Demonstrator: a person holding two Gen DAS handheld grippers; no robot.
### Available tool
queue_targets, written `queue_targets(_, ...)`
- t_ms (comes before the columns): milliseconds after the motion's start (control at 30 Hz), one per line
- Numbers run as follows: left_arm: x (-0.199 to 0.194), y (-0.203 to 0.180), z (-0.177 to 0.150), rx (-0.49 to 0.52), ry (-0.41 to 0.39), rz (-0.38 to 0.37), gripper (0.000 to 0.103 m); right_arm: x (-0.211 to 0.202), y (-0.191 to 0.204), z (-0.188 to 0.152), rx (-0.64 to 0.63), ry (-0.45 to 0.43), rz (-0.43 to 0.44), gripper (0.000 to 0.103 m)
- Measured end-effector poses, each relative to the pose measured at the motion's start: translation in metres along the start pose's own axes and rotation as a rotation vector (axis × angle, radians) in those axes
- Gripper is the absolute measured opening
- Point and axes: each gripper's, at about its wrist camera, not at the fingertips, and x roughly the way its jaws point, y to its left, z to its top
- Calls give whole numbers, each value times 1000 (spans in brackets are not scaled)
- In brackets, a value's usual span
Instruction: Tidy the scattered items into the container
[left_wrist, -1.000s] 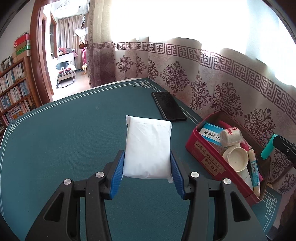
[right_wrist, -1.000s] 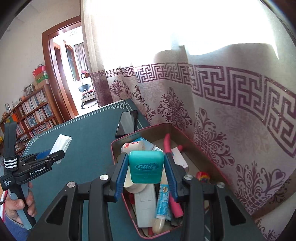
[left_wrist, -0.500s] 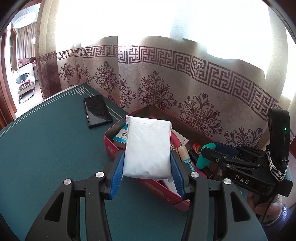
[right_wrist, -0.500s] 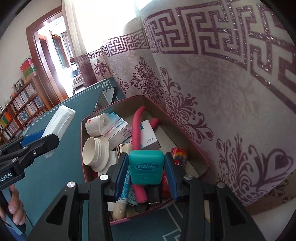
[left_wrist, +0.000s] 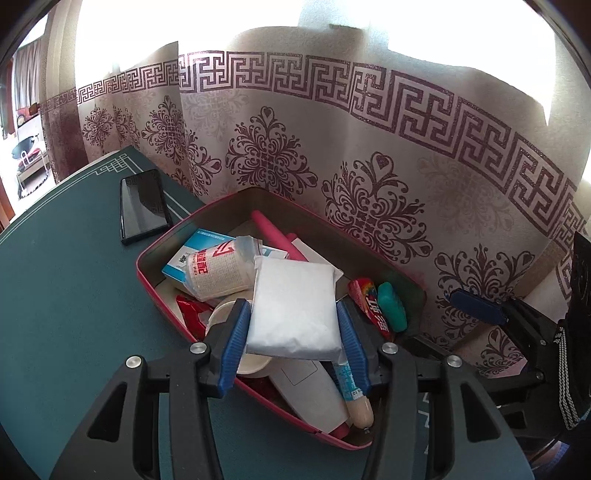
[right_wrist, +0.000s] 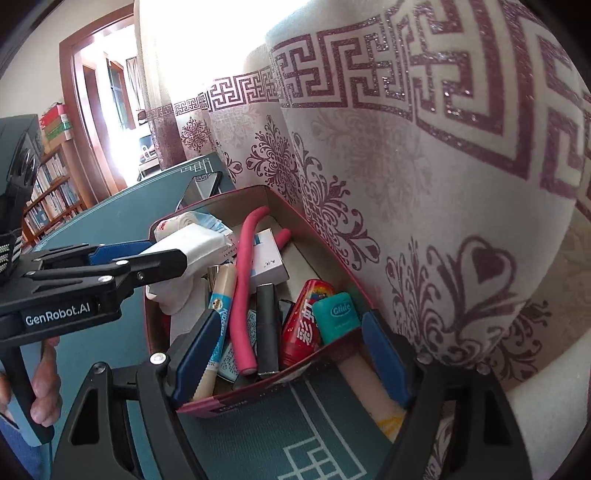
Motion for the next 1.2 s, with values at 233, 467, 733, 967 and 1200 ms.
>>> queue_targets(233,-10,9,-4,-54,-25,54,70,3,9,-10,-33,45,28,84)
queue_targets(467,-44,36,-17,-104,-133,285,78,6,37,-18,-127,94,58,87)
queue_targets(733,-66,42,-22,-98,-154,329,84,-3,49,-26,-170,89,16,102)
queue_targets(967,-62,36,-24,-113,-111,259,92,-10,50,-25,-174,73,-9,102)
queue_targets(1200,-58,20,-27,-75,-112,204,103,-8,38,-27,-136,72,-18,102)
